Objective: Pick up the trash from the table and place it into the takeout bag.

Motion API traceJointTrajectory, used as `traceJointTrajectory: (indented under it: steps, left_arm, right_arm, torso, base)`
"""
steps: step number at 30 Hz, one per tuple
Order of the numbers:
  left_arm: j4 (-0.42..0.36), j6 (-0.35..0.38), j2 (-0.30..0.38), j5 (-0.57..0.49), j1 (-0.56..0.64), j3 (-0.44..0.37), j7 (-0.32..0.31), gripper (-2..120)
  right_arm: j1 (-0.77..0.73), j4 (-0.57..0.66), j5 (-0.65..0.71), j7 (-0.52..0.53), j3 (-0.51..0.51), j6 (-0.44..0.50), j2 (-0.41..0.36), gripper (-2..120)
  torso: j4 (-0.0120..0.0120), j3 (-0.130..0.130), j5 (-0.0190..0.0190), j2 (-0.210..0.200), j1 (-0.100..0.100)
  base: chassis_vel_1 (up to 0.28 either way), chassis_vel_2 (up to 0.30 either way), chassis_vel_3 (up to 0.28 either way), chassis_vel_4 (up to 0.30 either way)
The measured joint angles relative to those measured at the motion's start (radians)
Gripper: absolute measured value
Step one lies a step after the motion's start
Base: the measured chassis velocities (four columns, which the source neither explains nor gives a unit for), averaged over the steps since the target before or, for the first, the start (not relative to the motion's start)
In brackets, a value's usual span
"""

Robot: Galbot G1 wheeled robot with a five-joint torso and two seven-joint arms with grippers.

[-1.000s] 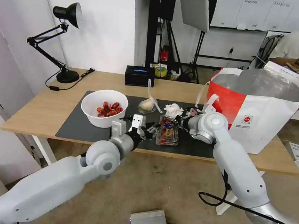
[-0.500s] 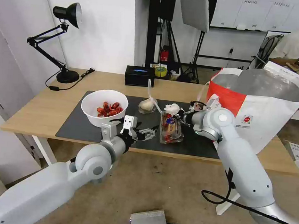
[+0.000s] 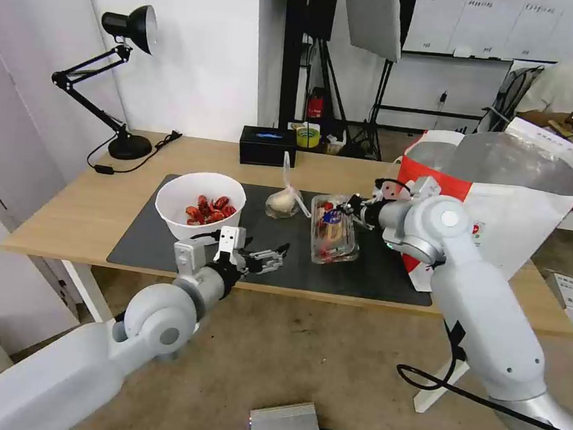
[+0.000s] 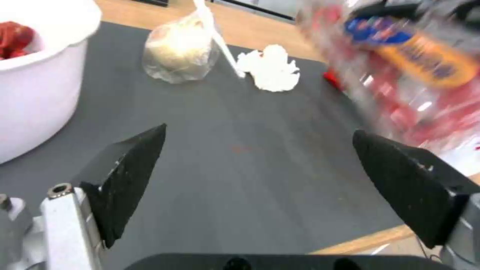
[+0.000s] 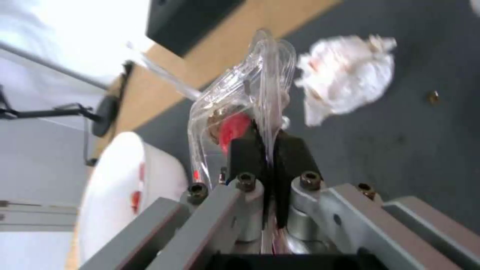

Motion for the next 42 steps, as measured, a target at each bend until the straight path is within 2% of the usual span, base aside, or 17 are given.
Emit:
traceJointTrajectory:
  steps: [4,8,11,13,20,34,42]
  left_arm:
    - [-0.015,0.0,0.003,0.01,0.044,-0.037,0.002,100]
    - [-0.062,-0.001,0.018,0.026,0.156,-0.156,0.005,100]
    - [-0.082,-0.012,0.027,0.04,0.206,-0.203,0.005,100]
    - [-0.089,-0.017,0.029,0.044,0.221,-0.218,0.005,100]
    - [-0.094,-0.018,0.02,0.048,0.245,-0.239,0.004,100]
    - [-0.102,-0.019,0.01,0.05,0.269,-0.261,-0.003,100]
    - [-0.102,-0.02,0.001,0.055,0.278,-0.264,-0.003,100]
  right_arm:
    - [0.021,0.032,0.025,0.01,0.006,0.006,-0.015,1]
    - [0.083,0.044,0.059,0.026,-0.006,0.01,-0.007,1]
    - [0.123,0.046,0.077,0.036,-0.015,0.015,0.004,1]
    - [0.146,0.05,0.086,0.047,-0.015,0.023,0.001,1]
    - [0.181,0.051,0.11,0.063,-0.003,0.035,-0.036,1]
    - [0.23,0.079,0.176,0.09,0.053,0.063,-0.152,1]
    - [0.238,0.073,0.189,0.1,0.085,0.076,-0.184,1]
  torso:
    - [0.0,0.0,0.0,0.0,0.0]
    - [-0.0003,0.0,0.0002,0.0,0.0]
    - [0.0008,0.0,0.0,0.0,0.0]
    - [0.0006,0.0,-0.0003,0.0,0.0]
    - [-0.0002,0.0,0.0003,0.0,0.0]
    - [-0.0001,0.0,0.0002,0.0,0.0]
    - [0.0,0.0,0.0001,0.0,0.0]
  base:
    - [0.0,0.0,0.0,0.0]
    - [0.0,0.0,0.0,0.0]
    - [0.0,0.0,0.0,0.0]
    - [0.0,0.0,0.0,0.0]
    - [0.0,0.0,0.0,0.0]
    - [0.0,0.0,0.0,0.0]
    - [0.0,0.0,0.0,0.0]
